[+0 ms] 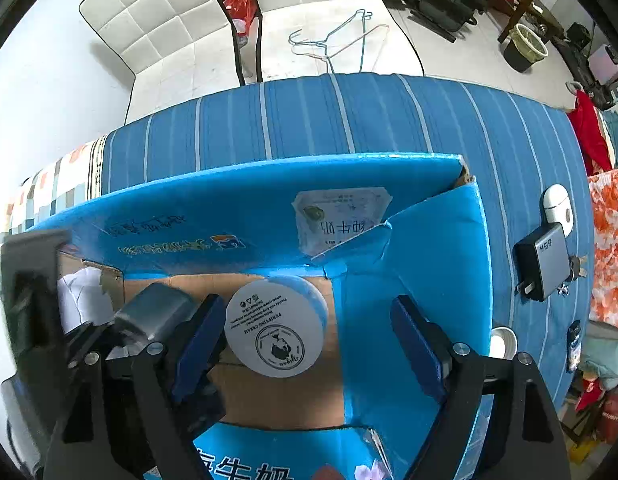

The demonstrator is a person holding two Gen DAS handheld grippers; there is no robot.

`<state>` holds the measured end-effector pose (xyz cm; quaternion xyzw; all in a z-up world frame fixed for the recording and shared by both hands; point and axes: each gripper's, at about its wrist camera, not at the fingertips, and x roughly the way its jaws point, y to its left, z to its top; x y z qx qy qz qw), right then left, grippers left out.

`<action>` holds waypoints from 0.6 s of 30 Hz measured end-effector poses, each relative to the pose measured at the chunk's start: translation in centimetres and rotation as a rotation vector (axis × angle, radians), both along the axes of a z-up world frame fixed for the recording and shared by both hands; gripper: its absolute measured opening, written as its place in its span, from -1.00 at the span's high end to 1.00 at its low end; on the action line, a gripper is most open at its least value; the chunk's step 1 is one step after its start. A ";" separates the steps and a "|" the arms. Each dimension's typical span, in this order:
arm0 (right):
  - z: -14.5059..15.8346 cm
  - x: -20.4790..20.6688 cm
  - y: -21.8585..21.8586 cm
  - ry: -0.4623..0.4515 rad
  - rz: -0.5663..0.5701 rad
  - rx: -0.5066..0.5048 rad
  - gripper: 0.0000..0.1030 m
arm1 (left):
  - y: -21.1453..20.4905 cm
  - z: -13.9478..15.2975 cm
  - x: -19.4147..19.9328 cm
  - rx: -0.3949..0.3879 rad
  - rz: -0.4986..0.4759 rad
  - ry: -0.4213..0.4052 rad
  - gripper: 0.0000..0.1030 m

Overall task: Organize rigid objects
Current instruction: 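Lower the silver tin into the box with the left tool while the right tool places the jar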

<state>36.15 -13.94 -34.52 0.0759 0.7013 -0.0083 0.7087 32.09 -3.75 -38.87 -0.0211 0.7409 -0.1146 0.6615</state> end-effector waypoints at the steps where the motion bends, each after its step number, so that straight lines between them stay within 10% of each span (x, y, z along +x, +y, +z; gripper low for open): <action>1: -0.1 0.1 0.0 0.002 0.000 -0.005 -0.68 | 0.0 -0.1 0.1 -0.015 0.017 -0.002 -0.33; 10: -0.4 0.4 0.7 -0.009 -0.003 0.002 -0.68 | 0.6 0.9 1.2 -0.051 0.019 0.014 -0.37; 15: 0.3 0.1 0.2 -0.011 0.001 0.001 -0.69 | 1.1 3.2 2.0 -0.024 0.000 -0.010 -0.99; 18: 1.6 -0.9 -0.1 -0.039 0.029 -0.010 -0.71 | 2.7 5.0 1.4 0.008 0.000 -0.045 -1.00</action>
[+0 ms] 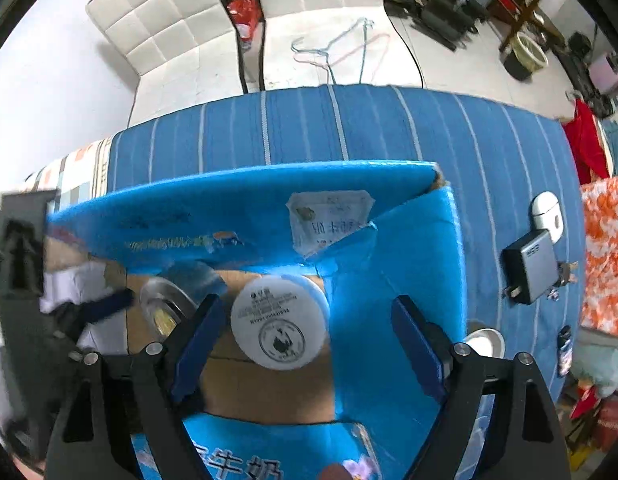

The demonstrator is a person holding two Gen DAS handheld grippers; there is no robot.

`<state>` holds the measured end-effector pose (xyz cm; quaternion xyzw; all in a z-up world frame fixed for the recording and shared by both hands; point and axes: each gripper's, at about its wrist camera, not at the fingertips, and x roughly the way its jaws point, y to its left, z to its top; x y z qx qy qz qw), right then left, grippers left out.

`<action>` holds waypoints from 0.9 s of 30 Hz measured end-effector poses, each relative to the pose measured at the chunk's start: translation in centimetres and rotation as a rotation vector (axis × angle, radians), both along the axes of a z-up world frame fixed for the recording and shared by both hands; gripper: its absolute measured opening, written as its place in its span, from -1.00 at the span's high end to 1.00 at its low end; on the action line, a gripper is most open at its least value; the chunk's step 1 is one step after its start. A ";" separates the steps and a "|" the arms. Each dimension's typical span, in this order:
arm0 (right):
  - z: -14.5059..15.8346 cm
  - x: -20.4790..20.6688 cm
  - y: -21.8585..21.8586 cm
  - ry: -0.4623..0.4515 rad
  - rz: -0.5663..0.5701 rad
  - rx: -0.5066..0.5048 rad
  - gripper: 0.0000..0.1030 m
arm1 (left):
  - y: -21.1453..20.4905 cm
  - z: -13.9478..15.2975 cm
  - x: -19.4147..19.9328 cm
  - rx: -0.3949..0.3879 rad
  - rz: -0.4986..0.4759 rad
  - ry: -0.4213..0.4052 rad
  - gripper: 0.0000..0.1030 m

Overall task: Organize rigid objects
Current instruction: 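Lower the silver tin into the box with the left tool while the right tool places the jar, then lift both open tools out of the blue box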

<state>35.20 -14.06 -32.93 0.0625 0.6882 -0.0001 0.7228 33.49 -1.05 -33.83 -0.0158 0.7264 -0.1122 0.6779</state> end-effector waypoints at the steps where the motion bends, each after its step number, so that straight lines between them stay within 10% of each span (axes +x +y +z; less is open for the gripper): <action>1: 0.4 -0.5 -0.2 -0.010 0.002 0.000 -0.75 | 0.5 0.9 -0.6 0.028 -0.002 -0.024 -1.00; 14: 5.6 -9.3 2.4 -0.093 0.052 -0.049 -0.83 | 7.9 8.3 -10.7 0.078 0.085 -0.210 -1.00; 27: 17.2 -20.8 4.7 -0.255 0.054 -0.009 -0.83 | 8.6 17.9 -15.9 0.100 0.093 -0.402 -1.00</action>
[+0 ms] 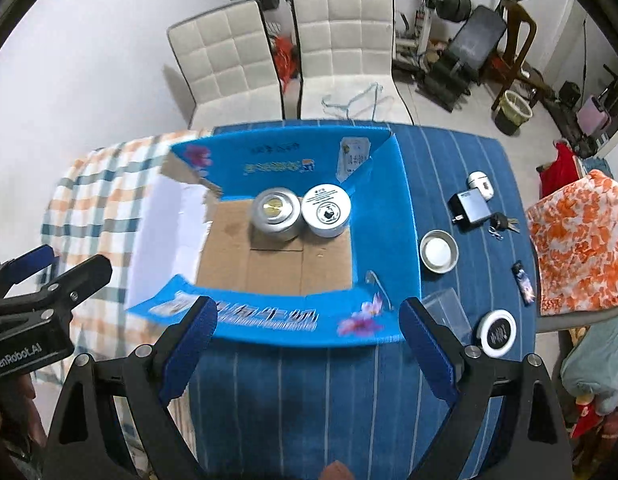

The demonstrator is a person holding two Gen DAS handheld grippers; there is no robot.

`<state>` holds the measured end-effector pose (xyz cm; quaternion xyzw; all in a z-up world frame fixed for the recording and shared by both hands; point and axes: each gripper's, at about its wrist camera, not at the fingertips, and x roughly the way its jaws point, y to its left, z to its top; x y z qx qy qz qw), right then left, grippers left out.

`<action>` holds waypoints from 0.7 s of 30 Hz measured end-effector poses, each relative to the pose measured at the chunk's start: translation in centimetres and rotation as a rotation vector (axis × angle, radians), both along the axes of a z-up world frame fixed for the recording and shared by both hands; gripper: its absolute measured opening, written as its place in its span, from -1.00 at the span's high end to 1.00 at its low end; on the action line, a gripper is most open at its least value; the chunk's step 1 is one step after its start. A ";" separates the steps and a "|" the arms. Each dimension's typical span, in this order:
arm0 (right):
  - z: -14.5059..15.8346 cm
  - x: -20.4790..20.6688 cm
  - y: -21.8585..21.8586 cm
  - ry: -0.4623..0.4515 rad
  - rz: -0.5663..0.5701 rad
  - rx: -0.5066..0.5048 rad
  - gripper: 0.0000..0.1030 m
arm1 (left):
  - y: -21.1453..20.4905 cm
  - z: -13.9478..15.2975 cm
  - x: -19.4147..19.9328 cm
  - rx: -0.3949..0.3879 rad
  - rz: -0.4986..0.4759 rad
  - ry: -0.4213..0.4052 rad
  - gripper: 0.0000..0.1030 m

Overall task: Organize rigid objects
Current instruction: 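Lift both open tools out of the blue box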

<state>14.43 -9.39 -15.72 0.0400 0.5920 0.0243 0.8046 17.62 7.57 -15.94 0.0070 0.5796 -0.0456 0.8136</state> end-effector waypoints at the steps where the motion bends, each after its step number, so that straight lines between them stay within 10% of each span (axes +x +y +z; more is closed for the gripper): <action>1: 0.7 -0.7 0.0 -0.008 -0.001 0.003 -0.83 | 0.1 0.5 -0.5 -0.003 -0.004 -0.001 -1.00; 13: 8.7 -6.6 -0.5 -0.109 -0.001 0.014 -0.83 | -0.9 4.9 -5.2 -0.016 0.017 -0.070 -1.00; 21: 7.3 -5.0 -8.8 -0.081 -0.087 0.030 -0.83 | -7.0 4.8 -4.1 -0.044 -0.022 -0.051 -1.00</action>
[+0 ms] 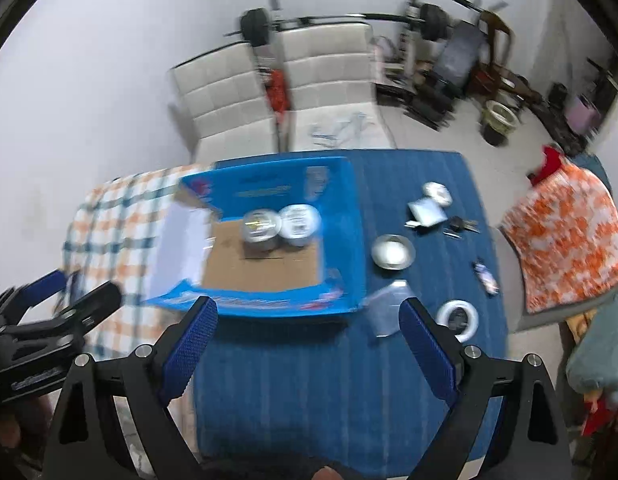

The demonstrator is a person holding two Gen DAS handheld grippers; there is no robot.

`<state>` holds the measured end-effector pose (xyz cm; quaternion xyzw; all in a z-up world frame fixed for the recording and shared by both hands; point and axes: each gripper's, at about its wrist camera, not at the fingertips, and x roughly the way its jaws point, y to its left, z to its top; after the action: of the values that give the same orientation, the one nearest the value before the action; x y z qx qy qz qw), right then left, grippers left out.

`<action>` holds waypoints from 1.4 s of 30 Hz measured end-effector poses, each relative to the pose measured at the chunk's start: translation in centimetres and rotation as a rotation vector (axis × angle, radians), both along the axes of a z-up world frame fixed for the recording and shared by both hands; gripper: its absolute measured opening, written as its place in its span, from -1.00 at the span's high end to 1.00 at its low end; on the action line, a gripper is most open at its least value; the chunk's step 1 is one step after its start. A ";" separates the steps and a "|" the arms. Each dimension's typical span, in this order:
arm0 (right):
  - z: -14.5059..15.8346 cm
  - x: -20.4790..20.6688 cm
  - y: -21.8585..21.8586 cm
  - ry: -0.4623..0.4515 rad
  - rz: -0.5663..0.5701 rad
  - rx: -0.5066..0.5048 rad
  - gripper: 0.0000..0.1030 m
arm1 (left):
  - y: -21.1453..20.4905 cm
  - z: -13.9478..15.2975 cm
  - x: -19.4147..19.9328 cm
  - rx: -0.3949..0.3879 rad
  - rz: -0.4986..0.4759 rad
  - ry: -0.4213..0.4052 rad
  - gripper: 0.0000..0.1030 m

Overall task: Organize rigid objects
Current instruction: 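Lift both open tools out of the blue box, then grasp the clear plastic cube with the left tool while the right tool grasps the white-black puck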

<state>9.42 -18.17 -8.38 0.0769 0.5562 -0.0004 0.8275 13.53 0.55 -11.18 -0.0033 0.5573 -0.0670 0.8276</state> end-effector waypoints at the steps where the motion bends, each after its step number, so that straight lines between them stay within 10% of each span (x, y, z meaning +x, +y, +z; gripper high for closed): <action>1: -0.7 0.5 -2.0 0.015 -0.036 -0.005 -0.83 | -1.4 -0.6 0.5 -0.010 -0.016 0.012 -1.00; 10: -14.1 3.0 -18.9 0.281 -0.263 -0.007 -0.83 | -16.5 -10.7 1.5 0.060 -0.217 0.162 -1.00; 19: -22.6 2.1 -24.9 0.406 -0.270 0.038 -0.83 | -26.3 -19.9 1.5 0.286 -0.513 0.287 -1.00; 28: -24.5 2.8 -25.9 0.415 -0.286 0.091 -0.83 | -29.1 -17.4 1.3 0.307 -0.614 0.264 -0.99; 36: -25.9 2.5 -26.3 0.445 -0.292 0.087 -0.83 | -29.1 -22.3 1.4 0.286 -0.632 0.418 -0.98; 42: -27.8 2.4 -26.0 0.489 -0.264 0.083 -0.83 | -31.4 -24.9 2.0 0.446 -0.722 0.466 -0.98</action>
<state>11.84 -44.22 -36.18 0.1802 0.7240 -0.1039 0.6577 15.55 -30.84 -36.08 0.3527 0.6942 -0.2263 0.5852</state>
